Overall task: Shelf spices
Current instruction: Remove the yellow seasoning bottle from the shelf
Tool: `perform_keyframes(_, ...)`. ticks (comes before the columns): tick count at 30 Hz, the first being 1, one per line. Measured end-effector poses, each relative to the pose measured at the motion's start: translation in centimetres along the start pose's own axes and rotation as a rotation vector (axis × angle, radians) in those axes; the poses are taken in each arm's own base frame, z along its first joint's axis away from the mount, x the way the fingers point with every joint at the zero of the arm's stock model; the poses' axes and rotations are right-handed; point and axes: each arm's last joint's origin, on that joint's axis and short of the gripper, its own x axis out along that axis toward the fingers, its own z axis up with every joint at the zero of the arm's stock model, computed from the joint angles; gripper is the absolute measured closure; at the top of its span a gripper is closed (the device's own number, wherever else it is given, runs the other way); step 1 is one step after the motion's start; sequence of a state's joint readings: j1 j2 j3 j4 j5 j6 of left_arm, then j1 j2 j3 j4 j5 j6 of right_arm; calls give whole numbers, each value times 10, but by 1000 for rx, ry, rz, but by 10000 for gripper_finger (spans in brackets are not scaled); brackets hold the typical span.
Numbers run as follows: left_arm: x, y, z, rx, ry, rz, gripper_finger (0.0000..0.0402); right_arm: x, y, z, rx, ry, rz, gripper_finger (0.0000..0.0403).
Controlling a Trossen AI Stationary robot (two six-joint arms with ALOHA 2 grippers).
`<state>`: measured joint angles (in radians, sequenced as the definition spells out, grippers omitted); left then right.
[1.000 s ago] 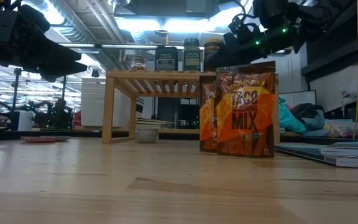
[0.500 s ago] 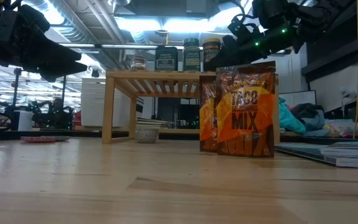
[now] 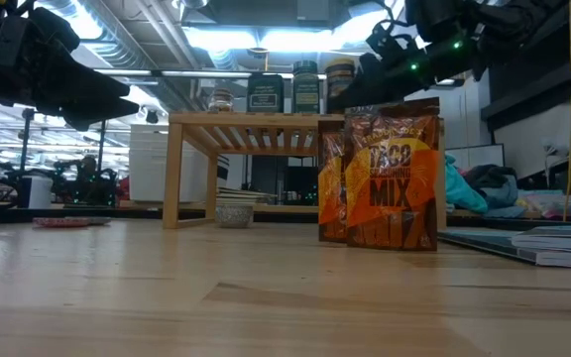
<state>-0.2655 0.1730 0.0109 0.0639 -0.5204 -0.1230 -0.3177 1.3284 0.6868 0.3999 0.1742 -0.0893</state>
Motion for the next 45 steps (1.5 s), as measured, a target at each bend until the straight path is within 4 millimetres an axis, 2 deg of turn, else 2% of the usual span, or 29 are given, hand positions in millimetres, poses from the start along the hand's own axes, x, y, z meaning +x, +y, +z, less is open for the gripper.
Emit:
perform_keyframes(8,0,0,0,0,0,0,160,-31,15,13,-54,32,-41,179)
perform_keyframes(16,0,0,0,0,1,0,160,-80,24,28,-60,24,-70,180)
perform_keyframes(22,0,0,0,0,0,0,160,-112,23,29,-13,55,-56,180)
perform_keyframes(26,0,0,0,0,0,0,160,-127,25,18,18,50,-64,180)
perform_keyframes(34,0,0,0,0,0,0,160,-153,32,-22,99,-3,-69,180)
perform_keyframes(45,0,0,0,0,0,0,160,-170,44,-68,174,-77,45,180)
